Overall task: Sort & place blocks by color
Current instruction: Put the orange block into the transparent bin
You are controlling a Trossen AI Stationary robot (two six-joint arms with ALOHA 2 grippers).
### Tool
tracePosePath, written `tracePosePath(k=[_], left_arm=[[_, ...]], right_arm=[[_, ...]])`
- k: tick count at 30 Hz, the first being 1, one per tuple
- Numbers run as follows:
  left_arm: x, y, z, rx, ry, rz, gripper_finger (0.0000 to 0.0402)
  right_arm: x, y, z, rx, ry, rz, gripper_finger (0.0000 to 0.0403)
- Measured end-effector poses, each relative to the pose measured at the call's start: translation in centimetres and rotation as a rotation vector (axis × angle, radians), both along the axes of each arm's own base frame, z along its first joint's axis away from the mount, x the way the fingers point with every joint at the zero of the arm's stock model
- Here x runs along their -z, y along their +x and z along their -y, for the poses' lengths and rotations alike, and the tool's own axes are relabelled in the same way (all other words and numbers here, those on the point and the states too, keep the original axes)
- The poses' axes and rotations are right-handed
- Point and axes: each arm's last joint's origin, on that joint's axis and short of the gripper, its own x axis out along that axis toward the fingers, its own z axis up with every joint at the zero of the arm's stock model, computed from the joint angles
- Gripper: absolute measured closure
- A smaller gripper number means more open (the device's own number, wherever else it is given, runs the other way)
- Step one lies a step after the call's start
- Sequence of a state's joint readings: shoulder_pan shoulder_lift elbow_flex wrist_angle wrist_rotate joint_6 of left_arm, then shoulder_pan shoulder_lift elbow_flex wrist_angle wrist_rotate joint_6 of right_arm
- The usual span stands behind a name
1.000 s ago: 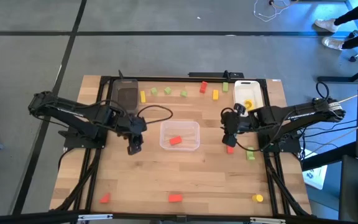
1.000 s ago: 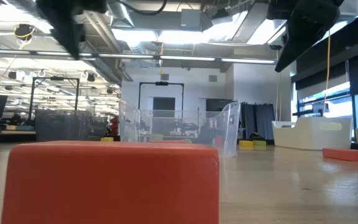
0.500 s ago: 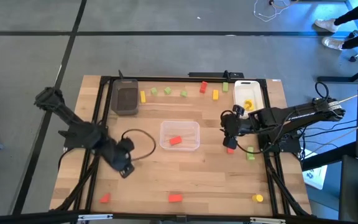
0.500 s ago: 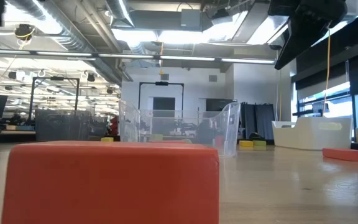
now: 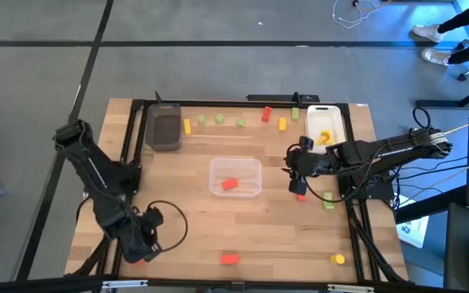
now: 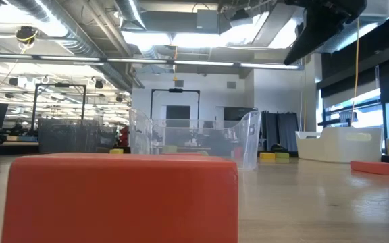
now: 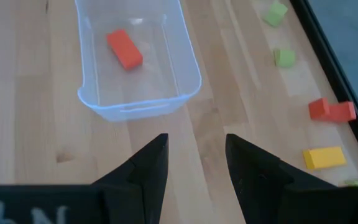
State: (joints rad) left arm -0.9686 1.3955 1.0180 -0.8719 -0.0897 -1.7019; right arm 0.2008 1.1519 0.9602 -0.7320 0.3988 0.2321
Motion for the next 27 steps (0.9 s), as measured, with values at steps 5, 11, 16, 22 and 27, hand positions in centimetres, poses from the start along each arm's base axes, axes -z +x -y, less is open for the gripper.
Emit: tracePosePath(k=[5, 11, 16, 22, 27], left_arm=[[0.7, -0.7, 1.1, -0.029, -0.005, -0.02, 0.0272], [1.0, -1.5, 2.0, -0.056, -0.017, -0.038, 0.0272], [1.0, -1.9, 2.2, -0.07, -0.007, -0.008, 0.0272], [1.0, -2.2, 2.5, -0.063, -0.013, 0.007, 0.0272], [0.9, -2.4, 3.0, -0.08, -0.052, 0.026, 0.0272]], right_arm=[[-0.2, 0.2, 0.0, -0.007, -0.001, 0.025, 0.0242], [-0.2, 0.2, 0.0, -0.004, 0.003, 0.026, 0.0242], [-0.2, 0.2, 0.0, -0.002, 0.005, 0.026, 0.0242], [-0.2, 0.2, 0.0, -0.002, 0.006, 0.03, 0.0242], [-0.2, 0.2, -0.1, 0.0, 0.008, 0.033, 0.0242]])
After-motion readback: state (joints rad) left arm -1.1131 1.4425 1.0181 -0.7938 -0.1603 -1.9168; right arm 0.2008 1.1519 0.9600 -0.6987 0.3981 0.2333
